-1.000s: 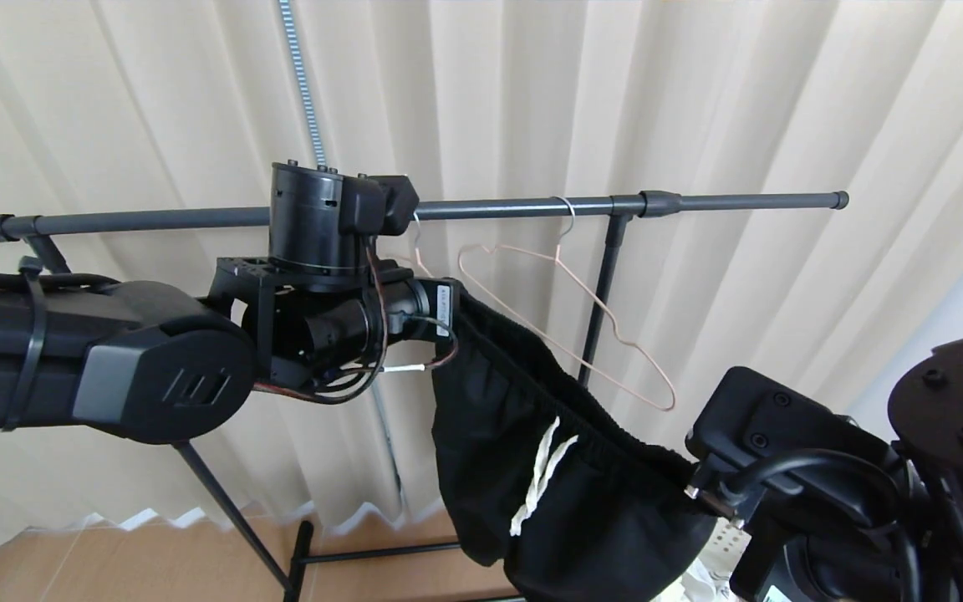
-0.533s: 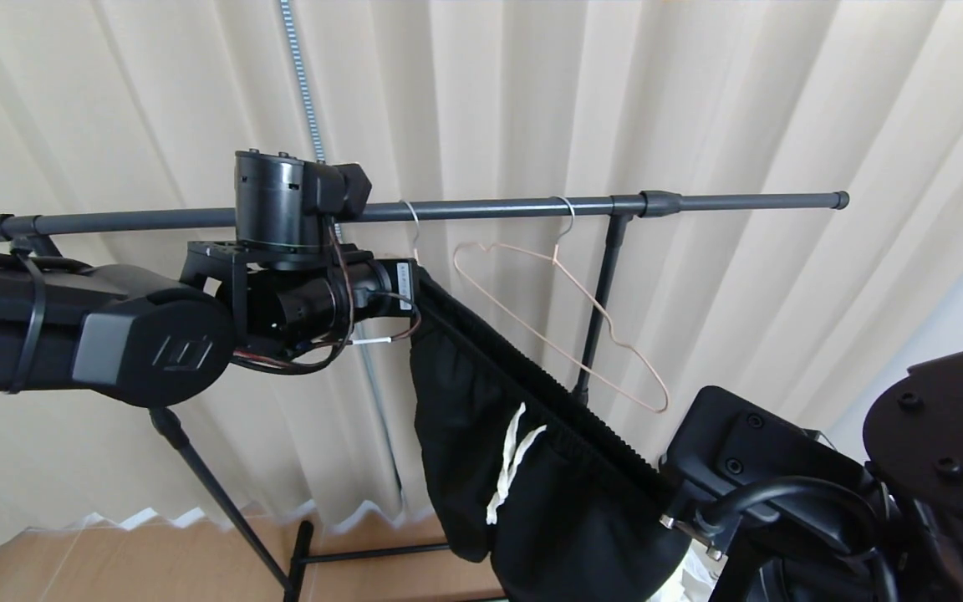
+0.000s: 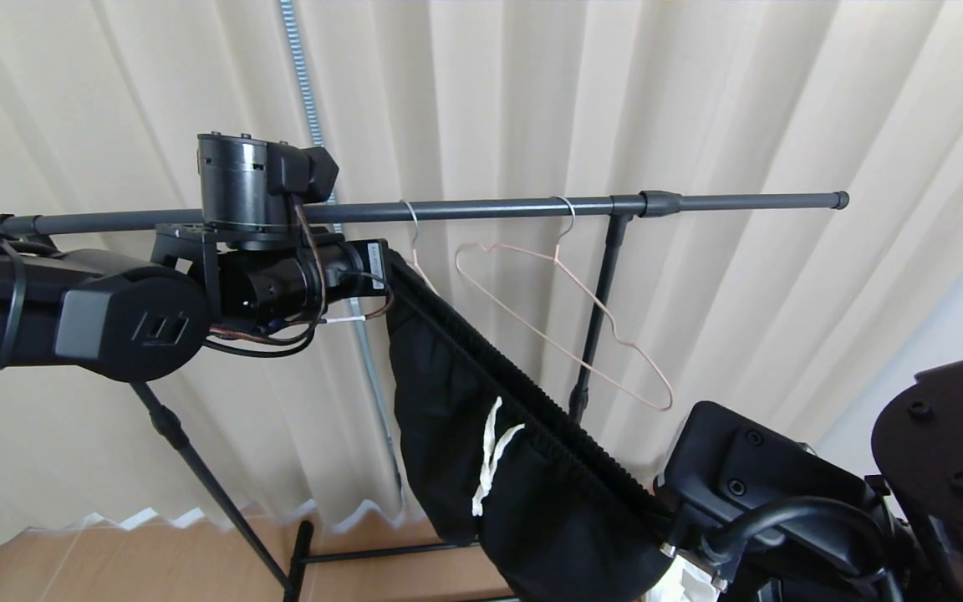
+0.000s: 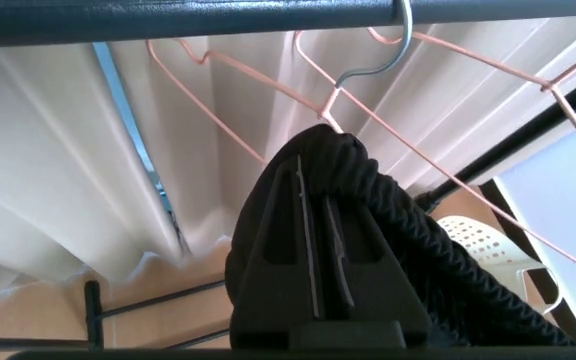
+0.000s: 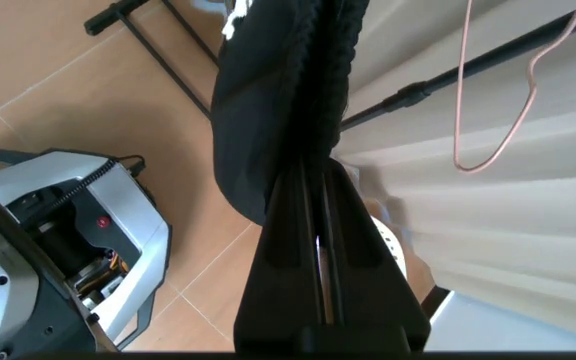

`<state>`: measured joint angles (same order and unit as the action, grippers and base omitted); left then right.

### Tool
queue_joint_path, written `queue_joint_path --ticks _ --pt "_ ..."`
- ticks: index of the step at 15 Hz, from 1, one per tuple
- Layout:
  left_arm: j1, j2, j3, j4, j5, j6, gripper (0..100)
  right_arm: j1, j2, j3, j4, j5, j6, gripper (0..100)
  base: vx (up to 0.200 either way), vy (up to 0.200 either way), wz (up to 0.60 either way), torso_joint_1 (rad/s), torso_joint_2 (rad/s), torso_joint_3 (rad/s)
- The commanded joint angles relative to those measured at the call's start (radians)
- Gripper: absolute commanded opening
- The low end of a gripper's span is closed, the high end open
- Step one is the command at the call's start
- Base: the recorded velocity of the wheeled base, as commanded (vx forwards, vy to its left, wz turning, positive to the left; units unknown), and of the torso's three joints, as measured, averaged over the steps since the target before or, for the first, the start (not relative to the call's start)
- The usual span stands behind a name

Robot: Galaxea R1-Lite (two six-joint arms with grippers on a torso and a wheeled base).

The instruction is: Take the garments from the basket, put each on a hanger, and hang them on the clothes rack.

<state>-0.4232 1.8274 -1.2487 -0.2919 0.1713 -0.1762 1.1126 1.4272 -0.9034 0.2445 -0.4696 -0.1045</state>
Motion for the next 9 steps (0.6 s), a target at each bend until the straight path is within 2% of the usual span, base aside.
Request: queue_joint_path --ticks 1,4,6,9 --pt "-0.002 -0.008 0.008 0.000 0.001 0.000 0 0.003 0.002 -0.002 -0.001 0.000 0.000 0 0.000 0.000 0.00 0.000 0.00 0.000" --pt "-0.012 -0.045 0.045 0.005 0.001 0.014 0 -0.026 0.002 -0.009 -0.002 0.000 0.002 0 0.000 0.000 0.00 0.000 0.00 0.000" --pt "-0.017 -0.106 0.111 0.007 0.001 0.047 0 -0.069 0.004 -0.025 -0.016 0.000 0.002 0 0.000 0.000 0.00 0.000 0.00 0.000" --pt "-0.028 -0.246 0.282 0.008 -0.001 0.121 0 -0.174 0.016 -0.025 -0.151 0.002 0.005 0 0.000 0.000 0.00 0.000 0.00 0.000"
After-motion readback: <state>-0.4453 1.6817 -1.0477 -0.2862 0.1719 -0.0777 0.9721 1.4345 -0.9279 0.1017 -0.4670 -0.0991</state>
